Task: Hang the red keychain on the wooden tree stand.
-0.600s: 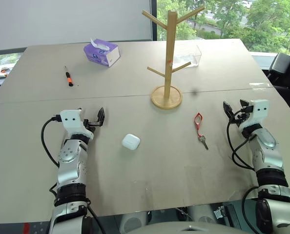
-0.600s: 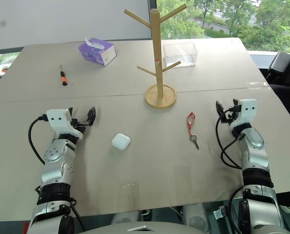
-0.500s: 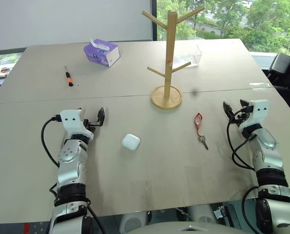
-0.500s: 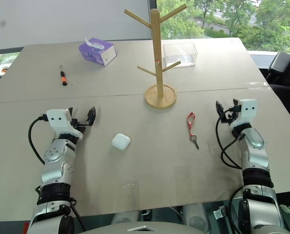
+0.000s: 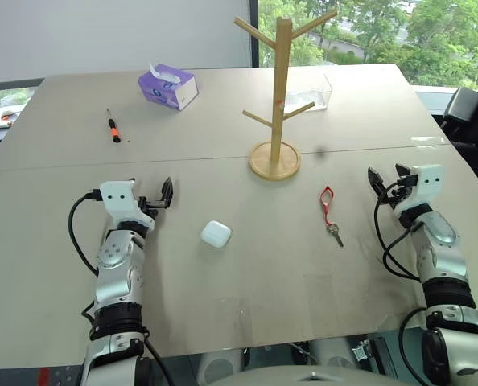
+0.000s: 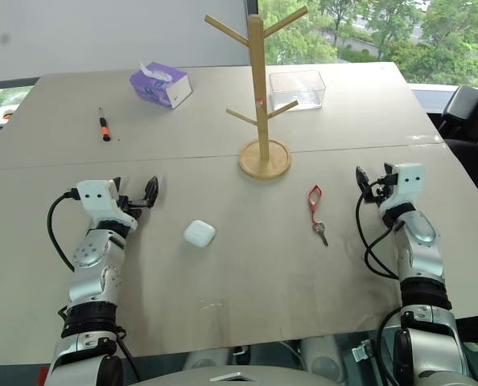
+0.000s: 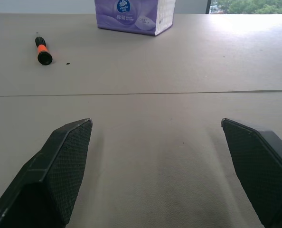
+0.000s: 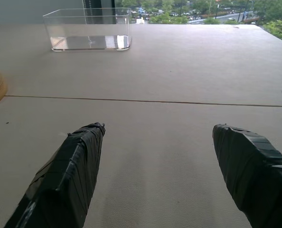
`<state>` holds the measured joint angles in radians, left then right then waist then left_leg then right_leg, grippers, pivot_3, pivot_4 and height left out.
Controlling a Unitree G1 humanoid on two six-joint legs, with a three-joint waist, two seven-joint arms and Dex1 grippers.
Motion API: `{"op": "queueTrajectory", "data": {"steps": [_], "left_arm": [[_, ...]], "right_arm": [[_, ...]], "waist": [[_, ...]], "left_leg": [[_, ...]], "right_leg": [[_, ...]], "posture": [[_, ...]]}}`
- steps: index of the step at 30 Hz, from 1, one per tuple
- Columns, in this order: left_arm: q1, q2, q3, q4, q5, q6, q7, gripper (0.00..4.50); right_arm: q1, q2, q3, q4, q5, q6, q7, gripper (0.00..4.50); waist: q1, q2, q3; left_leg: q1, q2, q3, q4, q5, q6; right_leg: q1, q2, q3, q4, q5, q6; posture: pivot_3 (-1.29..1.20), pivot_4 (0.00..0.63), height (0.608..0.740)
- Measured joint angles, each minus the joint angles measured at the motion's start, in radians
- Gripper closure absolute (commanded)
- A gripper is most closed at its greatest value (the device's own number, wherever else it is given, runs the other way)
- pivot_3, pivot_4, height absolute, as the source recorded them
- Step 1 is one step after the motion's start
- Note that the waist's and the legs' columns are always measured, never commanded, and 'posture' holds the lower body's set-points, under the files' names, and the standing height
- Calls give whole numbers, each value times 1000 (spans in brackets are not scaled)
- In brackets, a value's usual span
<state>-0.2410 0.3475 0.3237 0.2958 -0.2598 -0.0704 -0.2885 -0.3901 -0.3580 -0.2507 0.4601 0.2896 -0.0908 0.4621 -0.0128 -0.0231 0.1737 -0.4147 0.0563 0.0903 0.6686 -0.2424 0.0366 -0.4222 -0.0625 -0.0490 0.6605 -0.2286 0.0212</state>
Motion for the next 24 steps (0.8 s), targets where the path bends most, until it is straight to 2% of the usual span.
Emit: {"op": "queueTrajectory", "data": {"steps": [4,6,11,13,16,20,24], "left_arm": [[-1,0,-1,0,0,0,0,0],[-2,-1,-4,0,0,0,0,0],[-12,-5,-19,-4,0,4,-7,0],[-16,-5,-23,-6,-3,5,-22,0],[-17,-2,-25,-10,-16,7,-55,0],[-13,-3,-53,-47,-24,26,-89,0],[31,-3,-69,-159,-53,65,-127,0]], "right_arm": [[0,-1,0,0,1,0,7,621],[19,-16,7,-21,18,0,79,621],[204,-117,107,-265,136,21,455,621],[290,-193,150,-345,163,24,604,621],[423,-293,198,-372,160,-77,839,621],[440,-298,203,-334,176,-191,974,621],[405,-295,205,-241,180,-266,1019,621]], "waist": [[0,0,0],[2,0,0],[4,0,0],[6,0,0],[9,0,0],[2,-1,0],[3,-1,0]], "left_leg": [[0,0,0,0,0,0],[0,0,0,0,0,0],[0,0,-2,0,0,0],[0,0,-3,0,0,0],[1,0,-5,1,0,0],[2,0,-4,2,0,0],[2,0,-5,2,0,0]], "right_leg": [[0,0,0,0,0,0],[0,0,0,0,0,0],[1,-1,-2,-1,0,0],[3,-1,-3,-1,0,0],[5,-1,-5,-2,0,1],[5,0,-5,-2,-2,3],[6,0,-5,-2,0,0]], "posture": [[0,150,740],[0,150,740],[0,150,740],[0,150,740],[0,150,740],[0,150,740],[0,150,740]]}}
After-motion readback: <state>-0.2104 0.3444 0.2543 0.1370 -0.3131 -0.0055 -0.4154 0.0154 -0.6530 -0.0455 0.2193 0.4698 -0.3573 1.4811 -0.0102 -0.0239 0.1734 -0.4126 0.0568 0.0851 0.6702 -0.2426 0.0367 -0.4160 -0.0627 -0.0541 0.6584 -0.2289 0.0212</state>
